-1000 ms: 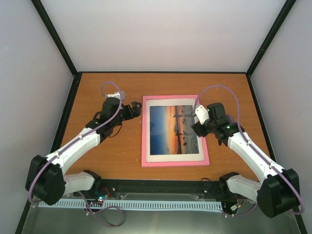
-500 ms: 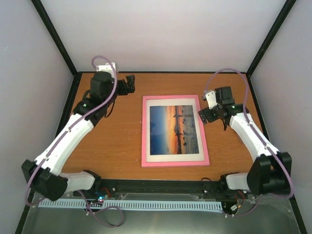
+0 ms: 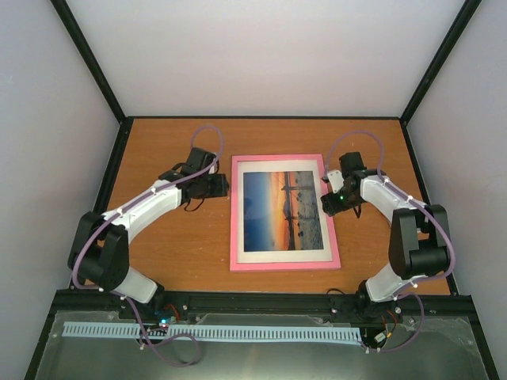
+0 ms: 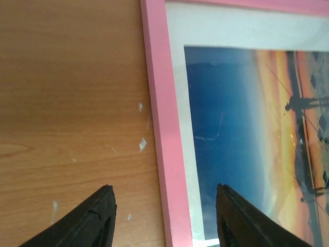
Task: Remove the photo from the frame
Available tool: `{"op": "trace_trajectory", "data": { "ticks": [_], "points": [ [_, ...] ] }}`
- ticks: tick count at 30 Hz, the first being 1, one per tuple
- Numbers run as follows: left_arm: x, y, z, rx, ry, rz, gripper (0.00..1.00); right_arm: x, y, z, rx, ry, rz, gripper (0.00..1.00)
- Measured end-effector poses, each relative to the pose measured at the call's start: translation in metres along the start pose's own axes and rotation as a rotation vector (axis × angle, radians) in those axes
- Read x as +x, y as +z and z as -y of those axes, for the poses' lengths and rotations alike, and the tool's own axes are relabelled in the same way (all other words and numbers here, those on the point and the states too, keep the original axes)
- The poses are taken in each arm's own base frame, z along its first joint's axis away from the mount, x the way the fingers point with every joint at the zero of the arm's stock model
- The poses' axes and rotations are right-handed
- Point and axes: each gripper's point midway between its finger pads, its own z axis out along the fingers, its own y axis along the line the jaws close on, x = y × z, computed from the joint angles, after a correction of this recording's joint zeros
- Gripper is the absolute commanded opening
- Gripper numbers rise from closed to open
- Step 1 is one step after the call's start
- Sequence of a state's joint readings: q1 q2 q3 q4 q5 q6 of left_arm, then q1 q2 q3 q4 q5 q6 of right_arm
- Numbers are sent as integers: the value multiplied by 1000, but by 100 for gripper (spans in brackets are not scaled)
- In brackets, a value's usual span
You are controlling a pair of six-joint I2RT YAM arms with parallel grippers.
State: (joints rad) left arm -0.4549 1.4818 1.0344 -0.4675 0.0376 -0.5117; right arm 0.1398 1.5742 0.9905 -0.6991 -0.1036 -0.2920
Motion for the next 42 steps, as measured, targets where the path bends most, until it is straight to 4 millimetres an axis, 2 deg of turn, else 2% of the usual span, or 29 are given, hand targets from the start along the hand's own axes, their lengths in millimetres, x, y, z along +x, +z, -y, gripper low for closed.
{"op": "trace_trajectory", "data": {
  "ticks": [3, 12, 21, 24, 30, 36, 38, 42],
  "points": [
    [14, 13, 2, 8, -21, -56, 54, 2, 8, -4, -27, 12, -17, 67],
    [53, 47, 8, 29, -48, -205, 50, 7, 25, -14, -96, 35, -41, 66],
    [80, 76, 6, -25, -32, -301, 42, 8, 29, -19, -124, 37, -39, 67],
    [83, 84, 6, -50, -22, -311, 36, 8, 28, -20, -131, 37, -36, 68],
    [80, 85, 9, -55, -27, -301, 22, 7, 28, -20, -132, 37, -35, 72],
    [76, 84, 2, -97, -30, -283, 13, 5, 24, -17, -126, 40, -38, 78],
    [75, 83, 3, -100, -29, -284, 10, 0, 15, -13, -118, 43, -14, 79],
    [67, 80, 5, -110, -22, -273, 5, -17, -20, -1, -76, 38, 89, 80]
  ]
}}
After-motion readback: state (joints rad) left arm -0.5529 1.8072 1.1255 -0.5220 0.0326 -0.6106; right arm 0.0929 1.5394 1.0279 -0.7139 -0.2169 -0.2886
